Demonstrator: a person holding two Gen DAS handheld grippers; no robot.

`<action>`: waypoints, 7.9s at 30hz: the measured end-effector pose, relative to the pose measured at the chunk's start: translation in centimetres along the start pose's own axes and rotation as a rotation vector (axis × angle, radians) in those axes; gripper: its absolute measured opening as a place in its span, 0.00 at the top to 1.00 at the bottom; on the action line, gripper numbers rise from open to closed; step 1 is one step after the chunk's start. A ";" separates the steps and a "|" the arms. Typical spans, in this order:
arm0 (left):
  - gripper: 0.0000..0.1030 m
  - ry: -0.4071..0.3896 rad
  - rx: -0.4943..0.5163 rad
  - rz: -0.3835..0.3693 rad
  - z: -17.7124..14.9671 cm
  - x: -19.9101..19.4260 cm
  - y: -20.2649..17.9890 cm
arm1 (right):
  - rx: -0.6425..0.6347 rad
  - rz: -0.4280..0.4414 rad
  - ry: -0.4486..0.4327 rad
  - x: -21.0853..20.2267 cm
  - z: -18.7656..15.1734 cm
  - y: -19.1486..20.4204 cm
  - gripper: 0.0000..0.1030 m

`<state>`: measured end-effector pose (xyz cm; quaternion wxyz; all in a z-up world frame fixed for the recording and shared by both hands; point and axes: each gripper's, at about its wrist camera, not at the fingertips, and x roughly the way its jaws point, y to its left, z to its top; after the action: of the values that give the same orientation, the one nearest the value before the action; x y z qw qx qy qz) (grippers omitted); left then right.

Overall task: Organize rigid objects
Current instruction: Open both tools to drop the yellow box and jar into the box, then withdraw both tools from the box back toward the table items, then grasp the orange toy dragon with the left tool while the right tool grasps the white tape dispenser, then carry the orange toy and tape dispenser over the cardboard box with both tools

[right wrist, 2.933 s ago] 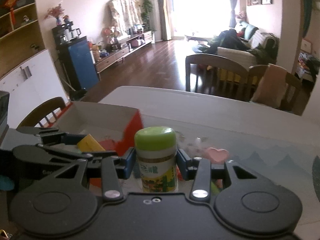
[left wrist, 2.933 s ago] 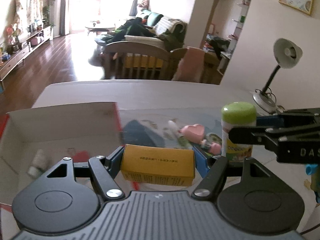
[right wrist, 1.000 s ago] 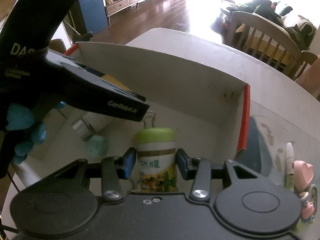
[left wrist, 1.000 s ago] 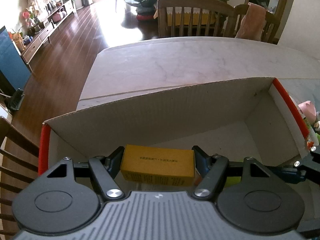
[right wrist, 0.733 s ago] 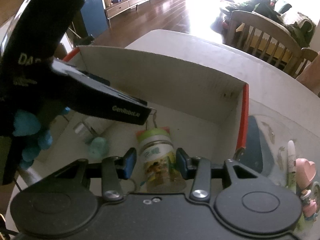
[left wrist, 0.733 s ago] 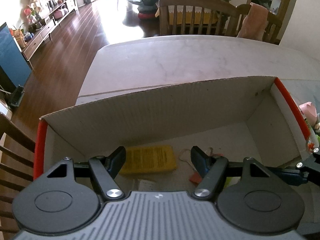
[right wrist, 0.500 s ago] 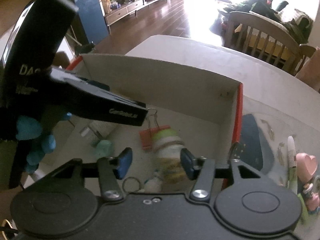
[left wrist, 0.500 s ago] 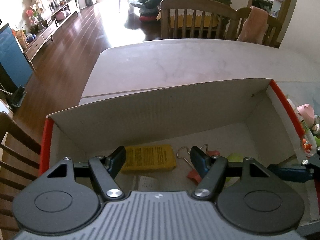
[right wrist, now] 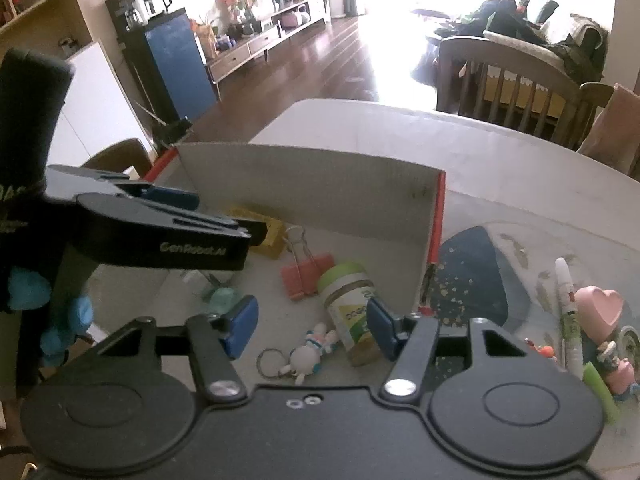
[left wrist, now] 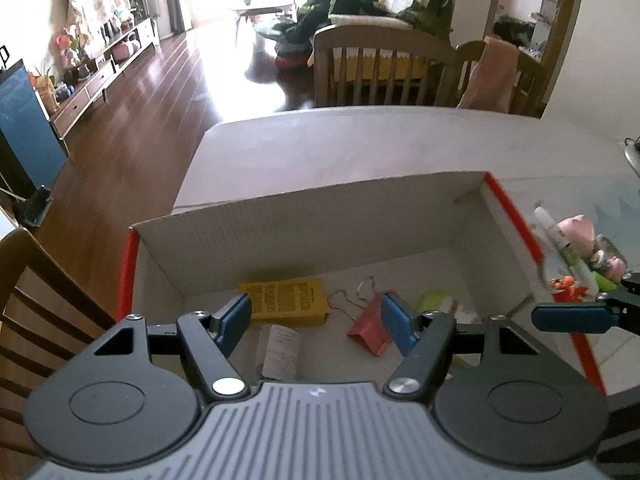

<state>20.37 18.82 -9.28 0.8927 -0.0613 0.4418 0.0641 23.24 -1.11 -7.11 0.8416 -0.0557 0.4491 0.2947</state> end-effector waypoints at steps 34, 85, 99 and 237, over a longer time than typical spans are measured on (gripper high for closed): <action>0.19 -0.146 -0.022 -0.126 -3.0 -9.9 -5.5 | 0.007 0.014 -0.258 -11.6 -5.6 -4.9 0.08; 0.02 -0.050 -0.068 -0.047 -3.6 6.3 -27.5 | 0.098 -0.181 -0.082 -6.5 -11.0 -31.5 0.23; 0.02 -0.016 -0.099 0.026 -3.4 10.6 -27.2 | 0.094 -0.173 -0.034 -1.8 -9.5 -34.1 0.28; 0.42 0.106 -0.049 -0.124 -5.8 1.8 3.2 | -0.229 -0.002 0.052 4.8 -1.3 0.7 0.54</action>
<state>16.35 21.08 -14.36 0.8685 -0.1137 0.4822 0.0160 23.94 1.08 -11.52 0.8180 -0.1597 0.4343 0.3418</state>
